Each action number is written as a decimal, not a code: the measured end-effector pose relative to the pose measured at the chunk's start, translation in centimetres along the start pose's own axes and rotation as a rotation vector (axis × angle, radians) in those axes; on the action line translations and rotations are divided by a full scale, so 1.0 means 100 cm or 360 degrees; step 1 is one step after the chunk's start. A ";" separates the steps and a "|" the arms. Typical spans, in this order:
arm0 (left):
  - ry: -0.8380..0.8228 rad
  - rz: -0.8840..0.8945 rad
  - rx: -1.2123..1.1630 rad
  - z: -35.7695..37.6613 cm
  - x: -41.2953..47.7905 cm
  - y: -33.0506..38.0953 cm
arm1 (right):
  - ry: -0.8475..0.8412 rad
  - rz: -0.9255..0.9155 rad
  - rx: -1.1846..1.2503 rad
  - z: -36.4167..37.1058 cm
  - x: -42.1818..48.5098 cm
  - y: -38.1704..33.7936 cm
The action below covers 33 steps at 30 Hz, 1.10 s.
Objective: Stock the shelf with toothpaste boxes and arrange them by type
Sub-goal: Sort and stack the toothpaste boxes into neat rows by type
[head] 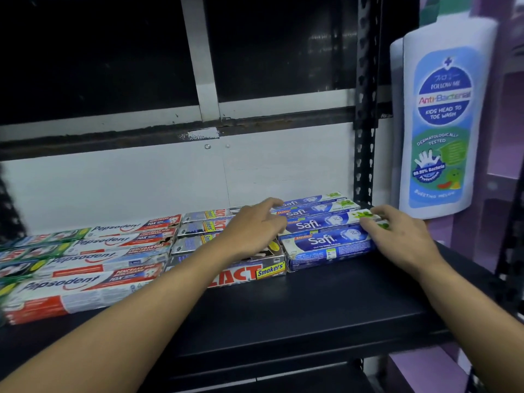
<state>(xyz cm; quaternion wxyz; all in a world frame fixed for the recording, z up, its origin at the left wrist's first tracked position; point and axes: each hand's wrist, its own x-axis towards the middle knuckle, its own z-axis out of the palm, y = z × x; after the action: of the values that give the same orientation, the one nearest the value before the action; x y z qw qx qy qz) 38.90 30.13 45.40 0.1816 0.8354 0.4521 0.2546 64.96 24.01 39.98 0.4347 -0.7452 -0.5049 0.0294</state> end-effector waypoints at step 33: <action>-0.0222 -0.0034 0.0867 0.000 0.063 -0.025 | 0.0099 -0.0226 -0.0156 0.009 0.008 0.008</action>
<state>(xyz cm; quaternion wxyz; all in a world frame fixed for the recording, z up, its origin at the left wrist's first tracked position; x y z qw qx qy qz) 40.16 36.71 45.73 -0.0162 0.8640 0.4991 0.0638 65.51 25.14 39.22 0.4142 -0.7284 -0.5436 -0.0494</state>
